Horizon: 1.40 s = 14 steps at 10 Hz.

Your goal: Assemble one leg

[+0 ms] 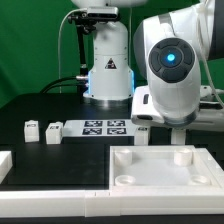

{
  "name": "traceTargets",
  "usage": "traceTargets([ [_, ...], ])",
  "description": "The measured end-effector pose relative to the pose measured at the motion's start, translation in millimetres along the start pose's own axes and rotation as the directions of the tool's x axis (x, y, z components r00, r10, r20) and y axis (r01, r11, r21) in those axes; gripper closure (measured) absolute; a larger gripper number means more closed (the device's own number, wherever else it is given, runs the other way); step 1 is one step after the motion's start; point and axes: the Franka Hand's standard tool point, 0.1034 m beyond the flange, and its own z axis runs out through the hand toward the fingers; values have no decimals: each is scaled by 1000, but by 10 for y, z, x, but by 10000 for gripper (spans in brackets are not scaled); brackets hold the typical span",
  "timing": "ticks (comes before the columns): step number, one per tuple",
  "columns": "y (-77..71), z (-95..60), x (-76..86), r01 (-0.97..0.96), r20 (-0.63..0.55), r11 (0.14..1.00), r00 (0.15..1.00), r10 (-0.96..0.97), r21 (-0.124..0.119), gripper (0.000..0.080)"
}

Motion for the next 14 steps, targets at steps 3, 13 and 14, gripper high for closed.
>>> traceTargets([
  [3,-34,-453,-221,16,28,1000,999,-16,3,509],
  [13,-167,-855,-122,99,-590,995,805,-60,33,509],
  [14,-203,-958,-62,117,-671,993,738,-68,28,509],
])
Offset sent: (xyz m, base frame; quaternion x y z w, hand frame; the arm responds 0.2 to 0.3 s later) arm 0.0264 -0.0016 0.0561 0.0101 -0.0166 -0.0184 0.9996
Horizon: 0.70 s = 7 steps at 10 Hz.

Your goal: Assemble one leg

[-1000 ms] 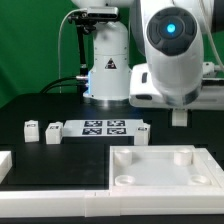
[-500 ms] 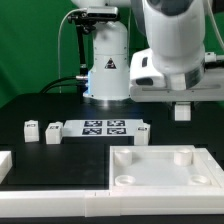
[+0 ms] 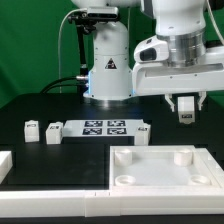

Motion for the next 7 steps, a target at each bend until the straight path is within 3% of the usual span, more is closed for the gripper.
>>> traceTargets([
  [1,-42,-31,62,32,-54,999,998,-32,-1,509],
  [3,-196,-170,230,28,-225,999,974,-19,39,509],
  [5,-303,-153,144,61,-370,995,929,-27,81,509],
  [6,-393,-154,102,74,-463,990,886,-12,117,509],
  [7,-367,-62,58,108,-453,990,890,-57,89,509],
])
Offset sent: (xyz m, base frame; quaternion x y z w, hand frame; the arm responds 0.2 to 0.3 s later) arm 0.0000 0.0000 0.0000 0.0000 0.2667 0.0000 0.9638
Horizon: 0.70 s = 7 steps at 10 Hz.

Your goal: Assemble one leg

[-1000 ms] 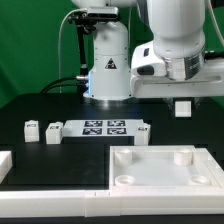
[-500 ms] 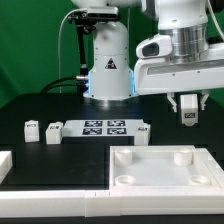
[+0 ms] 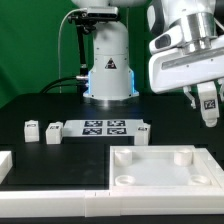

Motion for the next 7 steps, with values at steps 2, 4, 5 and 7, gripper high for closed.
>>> traceTargets([
  [2,237,144,472,156,-24,987,987,-157,-25,509],
  [4,323,236,765,228,-51,973,972,-230,-37,509],
  [5,410,260,943,247,-71,968,966,-250,-49,509],
  [7,425,285,981,245,-75,968,966,-249,-51,509],
])
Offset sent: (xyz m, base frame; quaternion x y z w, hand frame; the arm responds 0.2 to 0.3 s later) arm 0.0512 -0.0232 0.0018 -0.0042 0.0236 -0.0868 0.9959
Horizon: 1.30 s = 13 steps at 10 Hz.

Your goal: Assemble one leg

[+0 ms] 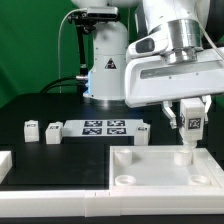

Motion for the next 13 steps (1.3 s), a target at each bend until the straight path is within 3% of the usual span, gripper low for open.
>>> traceTargets([
  [4,9,13,-4,-1,2,1000,1000,1,-1,509],
  [6,54,207,124,33,-11,999,999,-34,-4,509],
  [10,6,329,352,27,-35,1000,999,-27,5,509],
  [13,33,424,353,22,-39,1000,999,-22,3,509],
])
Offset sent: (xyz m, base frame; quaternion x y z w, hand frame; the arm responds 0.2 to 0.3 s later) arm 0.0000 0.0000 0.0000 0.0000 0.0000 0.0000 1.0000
